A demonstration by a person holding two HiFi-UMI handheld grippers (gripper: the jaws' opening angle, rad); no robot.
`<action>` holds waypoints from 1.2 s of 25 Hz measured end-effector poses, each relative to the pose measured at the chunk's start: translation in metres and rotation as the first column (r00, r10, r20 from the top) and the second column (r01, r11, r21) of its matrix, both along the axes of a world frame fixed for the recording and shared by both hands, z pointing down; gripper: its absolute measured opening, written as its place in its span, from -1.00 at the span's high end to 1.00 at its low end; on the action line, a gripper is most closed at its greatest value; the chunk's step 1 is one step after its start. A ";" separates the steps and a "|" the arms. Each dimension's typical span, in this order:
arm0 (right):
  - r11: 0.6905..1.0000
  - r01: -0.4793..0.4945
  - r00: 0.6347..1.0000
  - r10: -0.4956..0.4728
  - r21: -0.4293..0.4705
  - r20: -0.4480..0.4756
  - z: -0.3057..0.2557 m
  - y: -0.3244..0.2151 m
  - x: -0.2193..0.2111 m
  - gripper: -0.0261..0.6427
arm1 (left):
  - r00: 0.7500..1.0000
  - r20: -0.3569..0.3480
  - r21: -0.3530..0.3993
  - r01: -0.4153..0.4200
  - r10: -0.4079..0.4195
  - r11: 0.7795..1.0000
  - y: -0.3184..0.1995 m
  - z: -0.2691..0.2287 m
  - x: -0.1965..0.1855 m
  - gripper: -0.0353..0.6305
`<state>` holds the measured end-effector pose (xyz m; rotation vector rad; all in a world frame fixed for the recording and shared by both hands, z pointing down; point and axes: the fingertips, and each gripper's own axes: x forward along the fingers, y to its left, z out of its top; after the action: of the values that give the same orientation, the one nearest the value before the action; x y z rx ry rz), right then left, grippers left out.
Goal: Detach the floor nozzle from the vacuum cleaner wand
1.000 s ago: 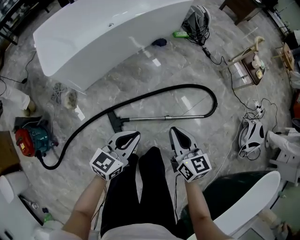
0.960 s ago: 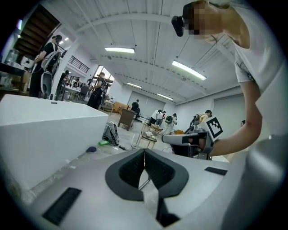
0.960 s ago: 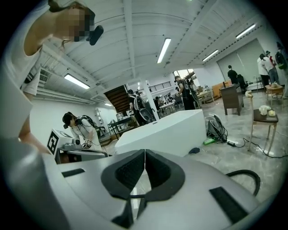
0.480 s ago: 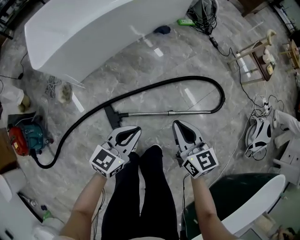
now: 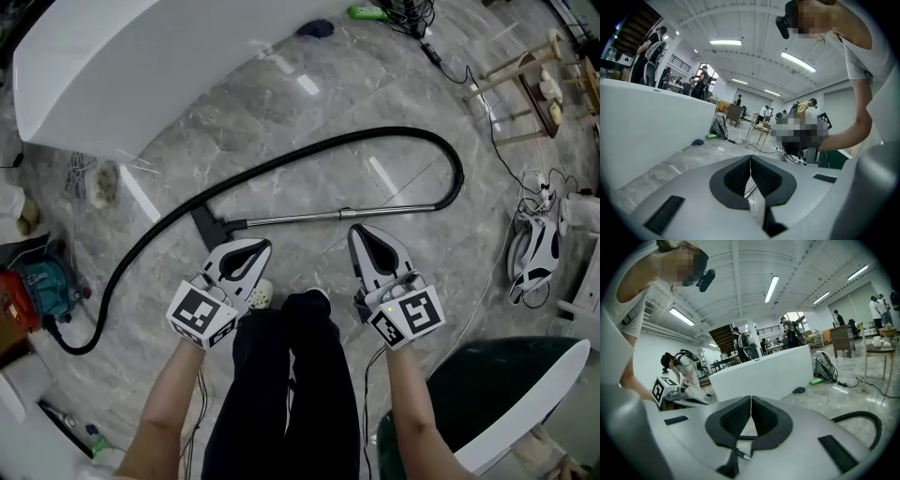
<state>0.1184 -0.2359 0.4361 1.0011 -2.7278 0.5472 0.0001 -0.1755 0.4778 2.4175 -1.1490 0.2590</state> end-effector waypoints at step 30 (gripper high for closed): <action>0.988 0.126 0.991 -0.129 0.095 0.030 0.312 -0.066 -0.026 0.88 | 0.995 0.061 0.092 -0.090 0.085 0.992 -0.079 0.305 0.010 0.86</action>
<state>0.0920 -0.3014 0.7483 0.8368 -2.8481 0.4248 0.0101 -0.2542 0.7831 2.5627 -1.1042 0.3100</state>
